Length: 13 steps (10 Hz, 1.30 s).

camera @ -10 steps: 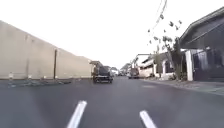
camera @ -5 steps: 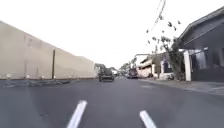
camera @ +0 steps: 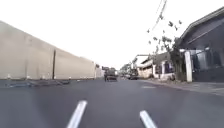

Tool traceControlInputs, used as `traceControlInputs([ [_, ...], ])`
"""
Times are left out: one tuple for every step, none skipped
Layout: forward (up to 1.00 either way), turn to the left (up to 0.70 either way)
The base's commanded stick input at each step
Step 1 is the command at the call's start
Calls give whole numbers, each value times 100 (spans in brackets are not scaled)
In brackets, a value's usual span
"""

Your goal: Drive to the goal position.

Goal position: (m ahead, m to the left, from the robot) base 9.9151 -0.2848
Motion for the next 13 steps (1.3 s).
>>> traceControlInputs([
  [70, 0],
  [70, 0],
  [70, 0],
  [70, 0],
  [70, 0],
  [70, 0],
  [70, 0],
  [70, 0],
  [70, 0],
  [70, -35],
  [70, -35],
  [70, -35],
  [70, -35],
])
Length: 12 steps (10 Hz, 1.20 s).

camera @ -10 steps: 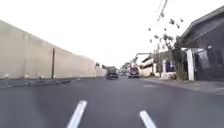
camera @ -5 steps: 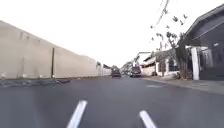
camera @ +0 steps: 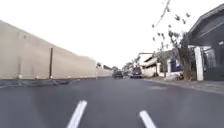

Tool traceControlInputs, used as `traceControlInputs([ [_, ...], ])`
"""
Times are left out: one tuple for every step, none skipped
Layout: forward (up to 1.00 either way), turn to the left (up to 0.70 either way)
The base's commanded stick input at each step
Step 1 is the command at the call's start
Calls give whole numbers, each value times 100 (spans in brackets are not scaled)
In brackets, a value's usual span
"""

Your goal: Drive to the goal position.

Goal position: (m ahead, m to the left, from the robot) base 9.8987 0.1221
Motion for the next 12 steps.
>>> traceControlInputs([
  [70, -35],
  [70, -24],
  [70, -1],
  [70, 0],
  [70, -35],
  [70, -35],
  [70, -35],
  [70, -35],
  [70, -35],
  [70, -8],
  [70, 0],
  [70, 0],
])
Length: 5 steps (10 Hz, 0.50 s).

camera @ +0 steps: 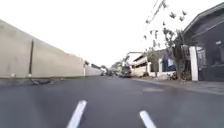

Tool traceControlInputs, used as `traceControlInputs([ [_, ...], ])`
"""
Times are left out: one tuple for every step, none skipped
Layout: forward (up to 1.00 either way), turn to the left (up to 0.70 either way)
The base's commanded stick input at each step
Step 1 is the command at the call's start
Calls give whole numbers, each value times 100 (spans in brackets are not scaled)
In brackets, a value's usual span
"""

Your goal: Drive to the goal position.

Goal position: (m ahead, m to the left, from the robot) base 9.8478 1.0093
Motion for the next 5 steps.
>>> traceControlInputs([
  [70, 0],
  [70, 0],
  [70, -35],
  [70, -35],
  [70, -35],
])
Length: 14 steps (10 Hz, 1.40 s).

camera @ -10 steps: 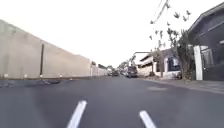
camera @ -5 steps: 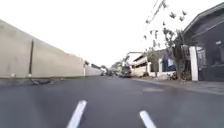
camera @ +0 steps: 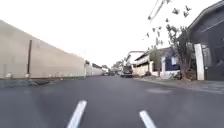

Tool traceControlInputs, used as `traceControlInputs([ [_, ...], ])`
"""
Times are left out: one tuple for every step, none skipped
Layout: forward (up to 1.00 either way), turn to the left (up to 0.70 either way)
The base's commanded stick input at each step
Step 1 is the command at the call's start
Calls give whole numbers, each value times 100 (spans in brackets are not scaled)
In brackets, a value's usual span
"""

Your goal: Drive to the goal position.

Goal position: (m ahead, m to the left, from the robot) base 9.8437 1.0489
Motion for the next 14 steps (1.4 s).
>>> traceControlInputs([
  [70, -35],
  [70, -2],
  [70, 0],
  [70, 0],
  [70, 0],
  [70, -23],
  [70, -35],
  [70, -35],
  [70, -35],
  [70, -18],
  [70, 0],
  [70, 0],
  [70, 0],
  [70, 0],
])
